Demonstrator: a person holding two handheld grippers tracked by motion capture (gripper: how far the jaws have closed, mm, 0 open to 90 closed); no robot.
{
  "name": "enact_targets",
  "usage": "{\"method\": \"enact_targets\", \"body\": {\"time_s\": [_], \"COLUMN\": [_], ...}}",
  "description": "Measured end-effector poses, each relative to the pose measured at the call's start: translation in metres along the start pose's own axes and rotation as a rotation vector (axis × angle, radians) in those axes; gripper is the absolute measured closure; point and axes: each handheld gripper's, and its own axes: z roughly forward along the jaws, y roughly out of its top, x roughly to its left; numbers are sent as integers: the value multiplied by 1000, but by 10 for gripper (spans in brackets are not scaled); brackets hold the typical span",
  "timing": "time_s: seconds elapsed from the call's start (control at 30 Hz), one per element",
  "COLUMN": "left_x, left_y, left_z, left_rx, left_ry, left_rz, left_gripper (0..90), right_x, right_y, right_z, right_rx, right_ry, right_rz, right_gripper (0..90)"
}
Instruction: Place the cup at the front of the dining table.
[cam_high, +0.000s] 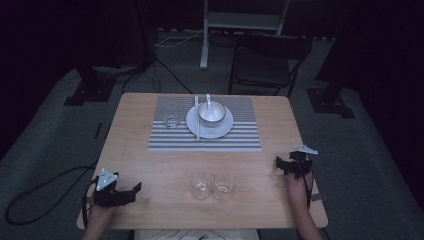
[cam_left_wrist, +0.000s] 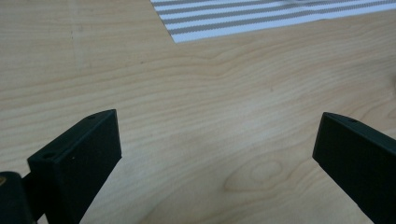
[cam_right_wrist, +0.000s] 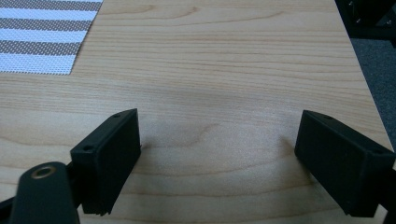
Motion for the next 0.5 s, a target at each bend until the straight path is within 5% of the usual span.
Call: {"method": "enact_targets", "body": {"time_s": [0.23, 0.5], "left_x": [1, 18], "left_y": [-9, -22], "left_z": [-12, -27], "left_rx": [-1, 2], "left_ry": [23, 81], "left_rz": [4, -31], "left_gripper": [16, 16], "right_x": [0, 0], "right_y": [0, 0], "right_z": [0, 0], "right_rx": [0, 0], "right_ry": [0, 0], "right_rz": [0, 0], "right_gripper": [137, 137]}}
